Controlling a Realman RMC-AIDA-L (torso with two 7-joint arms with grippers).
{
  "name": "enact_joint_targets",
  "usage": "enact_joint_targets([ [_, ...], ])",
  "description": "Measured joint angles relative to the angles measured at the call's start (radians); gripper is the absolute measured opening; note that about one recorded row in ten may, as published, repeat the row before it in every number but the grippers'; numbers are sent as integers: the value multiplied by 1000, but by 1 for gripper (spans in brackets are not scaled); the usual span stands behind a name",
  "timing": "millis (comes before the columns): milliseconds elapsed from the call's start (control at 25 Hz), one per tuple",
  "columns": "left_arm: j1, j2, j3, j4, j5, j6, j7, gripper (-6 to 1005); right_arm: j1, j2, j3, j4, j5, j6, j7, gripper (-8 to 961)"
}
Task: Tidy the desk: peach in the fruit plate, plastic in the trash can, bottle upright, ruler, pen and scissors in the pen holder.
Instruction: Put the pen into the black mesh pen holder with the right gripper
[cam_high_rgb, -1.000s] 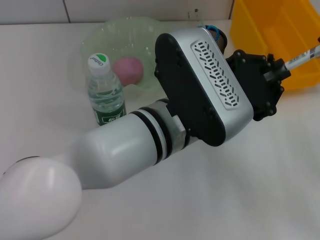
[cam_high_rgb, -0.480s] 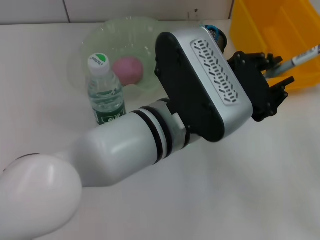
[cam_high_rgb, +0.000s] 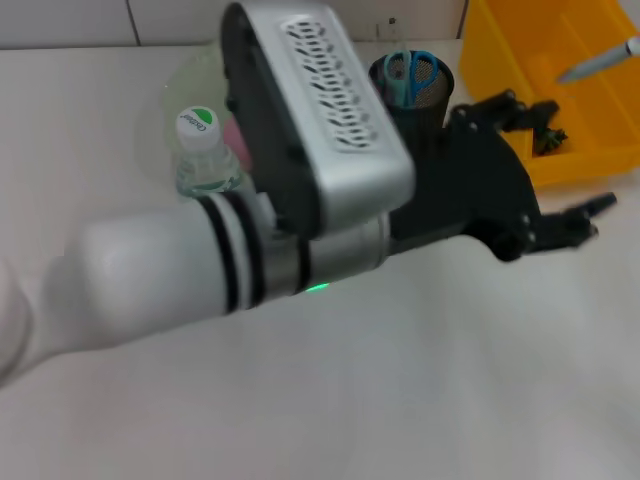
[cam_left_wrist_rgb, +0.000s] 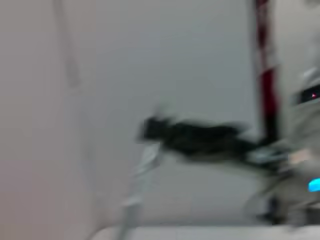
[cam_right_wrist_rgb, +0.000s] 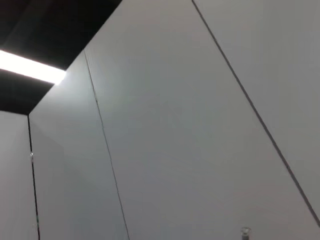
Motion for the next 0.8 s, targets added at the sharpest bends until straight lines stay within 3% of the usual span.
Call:
enact_joint_targets([
  [160,5,-4,-208,-155,-347,471,299,745,40,0,-6,-5,-2,51,-54,135],
  [240,-20,-3,-327,-357,-494,736,460,826,72,0,-17,-8,-7,83,-104,135],
  [440,-142,-5,-488,-925,-564,1141,831,856,153,1,-112,-11,-9,206,-195,136],
  [600,-216,-7,-524,-1310,-569,1209,1028,862,234,6,-209,32,-5,346,-311,136],
  [800,-191,-8,-530,-1325,-573,1212,1043,863,325,7,-232,118,-6,503,-398,136],
])
